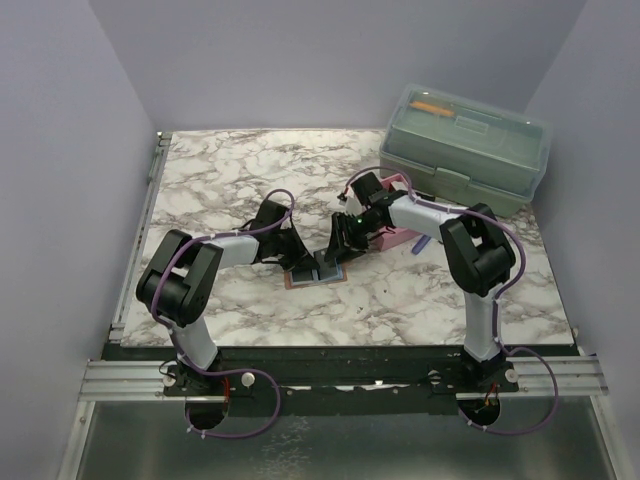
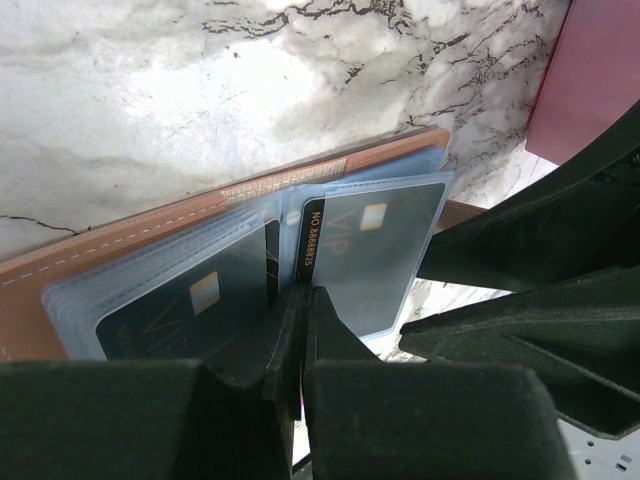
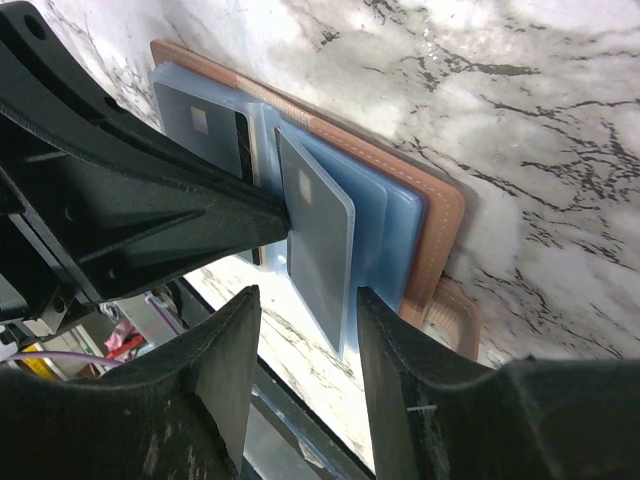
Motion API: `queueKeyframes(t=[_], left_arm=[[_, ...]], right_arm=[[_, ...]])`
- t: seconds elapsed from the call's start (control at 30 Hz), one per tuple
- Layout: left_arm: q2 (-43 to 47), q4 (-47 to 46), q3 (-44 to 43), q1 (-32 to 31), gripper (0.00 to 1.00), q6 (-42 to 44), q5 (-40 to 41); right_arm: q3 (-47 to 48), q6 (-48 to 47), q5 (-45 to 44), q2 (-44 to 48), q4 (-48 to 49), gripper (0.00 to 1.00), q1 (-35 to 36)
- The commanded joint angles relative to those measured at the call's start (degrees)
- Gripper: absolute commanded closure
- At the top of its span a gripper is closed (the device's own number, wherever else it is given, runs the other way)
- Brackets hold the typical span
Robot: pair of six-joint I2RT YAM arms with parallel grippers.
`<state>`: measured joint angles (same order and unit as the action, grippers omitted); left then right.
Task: Put the credit cards into the card holder
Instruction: Turn over the card slot in the card holder.
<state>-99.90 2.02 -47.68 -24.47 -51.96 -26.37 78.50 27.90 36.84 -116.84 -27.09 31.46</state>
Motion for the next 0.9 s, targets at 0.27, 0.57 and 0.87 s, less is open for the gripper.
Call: queueKeyframes(t=[0.27,0.57,0.87], left_arm=[[1.9,4.4,-0.7,0.0,0.88,1.2,2.2],[15.3,12.3,0.5,1.9,0.69,-1.6,3.3],[32.2,32.6,0.3,9.2,0.53,0.5,12.1]], right_arm=[[-1.3,1.8,4.3,2.1,3.7,0.63,1.1],[1.1,3.9,6.1,0.6,5.4,0.56,2.6],[9.0,3.9,2.4,-2.2,2.4,0.5,10.5]])
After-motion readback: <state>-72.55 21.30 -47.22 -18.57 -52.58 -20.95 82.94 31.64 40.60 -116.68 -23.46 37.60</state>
